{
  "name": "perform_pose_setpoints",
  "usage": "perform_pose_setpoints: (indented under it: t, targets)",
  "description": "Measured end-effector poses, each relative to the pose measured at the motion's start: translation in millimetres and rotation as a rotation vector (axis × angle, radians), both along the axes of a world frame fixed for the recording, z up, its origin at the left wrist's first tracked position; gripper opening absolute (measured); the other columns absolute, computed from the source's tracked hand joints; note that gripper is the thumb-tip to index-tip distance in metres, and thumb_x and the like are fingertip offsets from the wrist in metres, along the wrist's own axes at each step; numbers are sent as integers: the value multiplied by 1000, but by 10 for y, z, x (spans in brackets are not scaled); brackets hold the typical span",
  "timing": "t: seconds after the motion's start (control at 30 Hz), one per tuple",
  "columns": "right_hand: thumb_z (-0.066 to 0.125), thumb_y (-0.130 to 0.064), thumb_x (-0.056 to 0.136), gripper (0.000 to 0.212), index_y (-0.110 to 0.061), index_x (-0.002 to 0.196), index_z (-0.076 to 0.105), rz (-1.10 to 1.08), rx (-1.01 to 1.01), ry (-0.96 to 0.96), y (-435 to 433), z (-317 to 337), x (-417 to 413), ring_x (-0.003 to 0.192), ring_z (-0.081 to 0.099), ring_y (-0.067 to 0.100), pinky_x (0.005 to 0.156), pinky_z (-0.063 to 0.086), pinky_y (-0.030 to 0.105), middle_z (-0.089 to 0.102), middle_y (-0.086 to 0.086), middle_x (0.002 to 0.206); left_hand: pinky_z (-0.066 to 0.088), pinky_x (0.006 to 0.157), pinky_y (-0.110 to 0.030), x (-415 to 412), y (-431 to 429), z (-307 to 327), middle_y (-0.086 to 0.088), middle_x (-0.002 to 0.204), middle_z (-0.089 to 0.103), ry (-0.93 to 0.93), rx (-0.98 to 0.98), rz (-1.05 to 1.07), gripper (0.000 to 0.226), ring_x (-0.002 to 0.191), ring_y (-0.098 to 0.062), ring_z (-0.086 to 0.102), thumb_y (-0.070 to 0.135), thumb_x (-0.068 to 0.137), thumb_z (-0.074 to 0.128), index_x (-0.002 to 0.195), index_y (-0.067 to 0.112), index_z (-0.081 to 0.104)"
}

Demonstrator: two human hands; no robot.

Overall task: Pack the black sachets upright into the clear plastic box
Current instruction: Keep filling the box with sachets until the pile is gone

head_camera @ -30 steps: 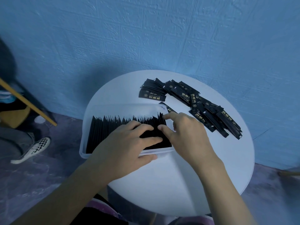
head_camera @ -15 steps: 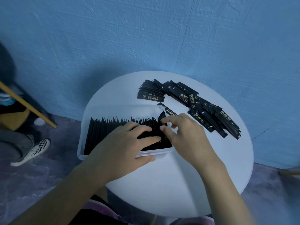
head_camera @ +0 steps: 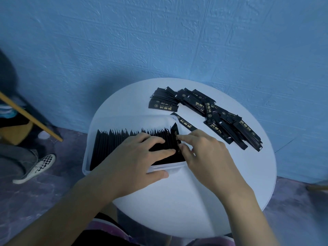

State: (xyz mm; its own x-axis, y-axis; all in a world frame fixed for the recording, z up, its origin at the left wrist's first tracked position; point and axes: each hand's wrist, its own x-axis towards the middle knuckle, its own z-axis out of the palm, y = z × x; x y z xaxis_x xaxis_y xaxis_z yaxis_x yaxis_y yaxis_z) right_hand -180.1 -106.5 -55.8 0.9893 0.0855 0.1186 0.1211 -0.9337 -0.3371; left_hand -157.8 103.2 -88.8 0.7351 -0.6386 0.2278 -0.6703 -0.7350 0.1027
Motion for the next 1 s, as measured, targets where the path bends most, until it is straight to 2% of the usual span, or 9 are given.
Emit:
perform_pose_setpoints:
  t: [0.2,0.33,0.47,0.57,0.7,0.87,1.0]
  targets:
    - [39,-34,103,38,-40,137,56,21,-1,85,5,-5,-38,98,64,21,85,51,40,59,-15,119,44,101,-43,31,-59,35,9,146,48,36,35,9,68,126,-19,46,74,86,43,143,37,50]
    - [39,-34,103,36,-41,132,59,31,12,136,-6,-14,-33,95,63,20,85,50,40,59,-14,114,36,108,-42,46,-92,54,14,157,39,95,60,-16,72,134,-18,39,75,87,39,147,36,47]
    - [41,-33,102,32,-40,125,63,24,27,126,-2,27,-53,92,63,18,83,51,40,60,-13,112,31,111,-40,60,-86,50,19,157,36,113,59,-25,74,138,-15,36,75,87,34,148,35,45]
    - [41,-33,102,33,-39,125,63,-1,-25,84,-19,75,-111,93,65,19,82,52,39,63,-15,116,32,111,-39,72,-86,21,19,156,38,122,37,-10,74,138,-14,38,74,87,36,148,33,47]
    - [37,-32,101,31,-30,119,63,29,-119,126,3,96,-144,98,63,25,81,53,41,65,-10,114,37,112,-42,58,-78,14,11,155,42,110,39,-5,74,139,-16,41,73,88,38,146,29,50]
    - [34,-41,104,34,-37,130,55,29,-109,102,19,92,-185,90,65,23,77,53,40,63,-11,110,26,119,-38,46,-74,37,9,162,31,149,35,12,79,147,-13,29,77,87,30,152,33,39]
    - [31,-50,103,38,-45,135,52,35,-97,111,17,98,-228,91,64,23,77,53,39,64,-13,111,30,118,-41,49,-73,36,10,160,35,140,32,7,79,146,-14,33,76,87,29,151,32,42]
